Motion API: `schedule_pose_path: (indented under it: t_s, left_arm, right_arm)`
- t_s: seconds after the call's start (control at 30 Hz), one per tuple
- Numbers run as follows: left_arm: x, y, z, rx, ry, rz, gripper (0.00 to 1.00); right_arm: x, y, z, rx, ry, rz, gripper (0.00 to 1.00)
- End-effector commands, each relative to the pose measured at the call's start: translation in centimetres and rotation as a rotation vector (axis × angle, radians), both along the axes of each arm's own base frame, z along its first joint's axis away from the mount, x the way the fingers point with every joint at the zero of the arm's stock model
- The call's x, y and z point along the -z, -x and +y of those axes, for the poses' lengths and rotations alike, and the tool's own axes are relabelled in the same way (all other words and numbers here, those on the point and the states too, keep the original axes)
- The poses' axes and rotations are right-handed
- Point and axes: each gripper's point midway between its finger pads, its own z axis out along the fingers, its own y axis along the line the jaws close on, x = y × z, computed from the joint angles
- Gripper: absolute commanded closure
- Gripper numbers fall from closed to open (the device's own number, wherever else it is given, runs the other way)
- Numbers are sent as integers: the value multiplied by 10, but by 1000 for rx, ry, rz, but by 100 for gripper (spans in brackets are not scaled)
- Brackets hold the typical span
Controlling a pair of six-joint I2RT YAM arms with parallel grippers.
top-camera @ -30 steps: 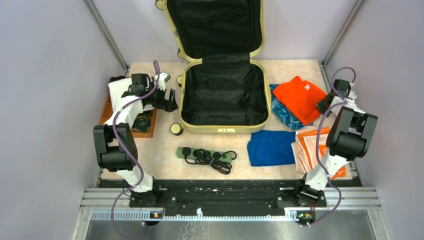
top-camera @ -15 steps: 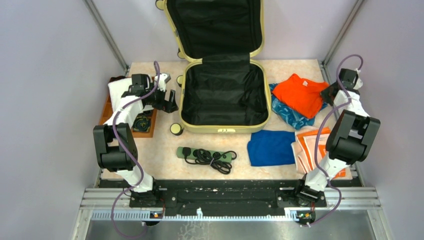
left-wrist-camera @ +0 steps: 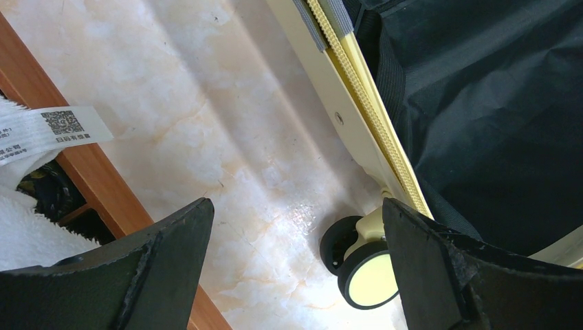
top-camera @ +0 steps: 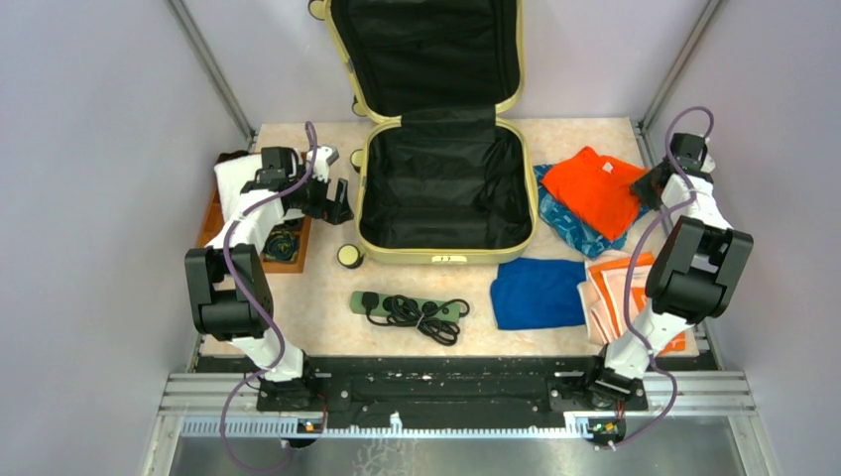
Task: Pack the luggage
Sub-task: Pick up the clothes at the center of the board.
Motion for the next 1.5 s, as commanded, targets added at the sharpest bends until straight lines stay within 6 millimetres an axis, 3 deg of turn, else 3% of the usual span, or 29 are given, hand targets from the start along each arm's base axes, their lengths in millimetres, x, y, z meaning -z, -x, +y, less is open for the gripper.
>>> schedule_pose_path:
  t_s: [0.0,0.3,0.53,0.67,0.77,0.9,1.07,1.2,1.47]
  left_arm:
    - [-23,-3,1,8,-10,-67,2]
    - [-14,-3,1,12,-10,-51,2]
    - [-11,-3,1,12,-10,-42,2]
    - [-12,-4,1,12,-11,-44,2]
    - [-13,-3,1,14,-10,-44,2]
    - [-12,-3,1,14,-11,-42,2]
    - [-13,-3,1,12,-15,-40,2]
    - [-16,-3,1,17,-5,-28,2]
    - [-42,-6,9,-18,26,-20,3]
  right_arm:
    - [0,-4,-5,-6,29,23,70]
    - [-1,-8,-10,-12,69,47,68]
    - [-11,-19,0,-60,139,64,89]
    - [-17,-25,10,-101,197,101,81]
    - [-15,-26,12,-104,199,113,81]
    - [-11,-25,13,-104,198,117,99]
    - [-15,-28,22,-121,199,105,100]
    - [-64,-43,49,-189,286,11,100]
    - [-193,-59,143,-377,366,-262,100]
